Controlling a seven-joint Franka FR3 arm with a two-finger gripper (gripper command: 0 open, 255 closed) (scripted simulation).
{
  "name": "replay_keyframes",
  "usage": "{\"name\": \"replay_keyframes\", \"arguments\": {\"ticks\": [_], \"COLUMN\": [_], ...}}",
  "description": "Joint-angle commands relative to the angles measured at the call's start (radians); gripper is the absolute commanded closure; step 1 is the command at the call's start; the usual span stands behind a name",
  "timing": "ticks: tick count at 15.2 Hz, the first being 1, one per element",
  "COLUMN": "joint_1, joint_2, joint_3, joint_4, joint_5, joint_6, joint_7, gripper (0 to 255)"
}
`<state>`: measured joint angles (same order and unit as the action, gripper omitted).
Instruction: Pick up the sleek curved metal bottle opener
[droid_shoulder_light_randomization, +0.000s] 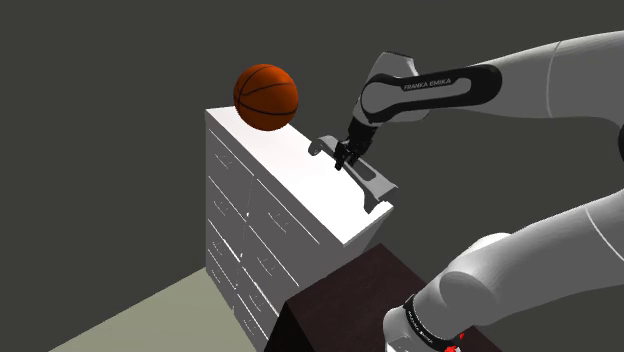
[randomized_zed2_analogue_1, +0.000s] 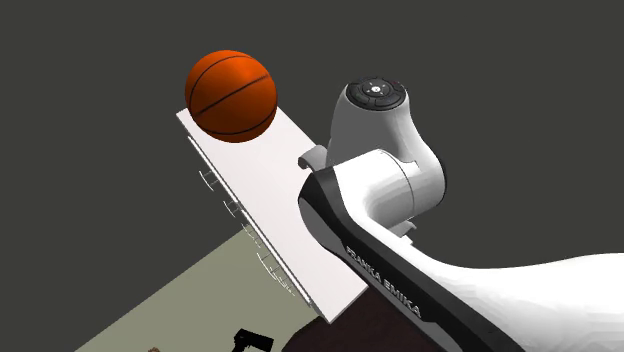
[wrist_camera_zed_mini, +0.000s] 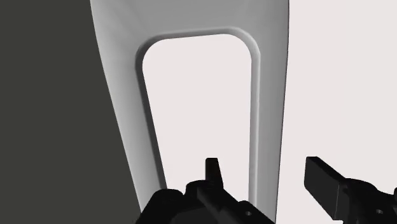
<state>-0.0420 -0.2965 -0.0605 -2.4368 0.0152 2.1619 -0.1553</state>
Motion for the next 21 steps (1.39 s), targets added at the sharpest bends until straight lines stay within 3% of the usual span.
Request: {"name": "replay_keyframes", "arguments": {"ticks": [1, 9, 21], "joint_1": [0.0, 0.0, -0.001], "joint_2": [0.001, 0.002, -0.054], "joint_3": [0.0, 0.0, 0.003], "joint_4": [-0.002, 0.0, 0.115], "joint_5": [0.0, 0.0, -0.004], "joint_6": [0.003, 0.002, -0.169], "joint_7": [0.0, 0.0, 0.007], "gripper": [255, 255, 255]}}
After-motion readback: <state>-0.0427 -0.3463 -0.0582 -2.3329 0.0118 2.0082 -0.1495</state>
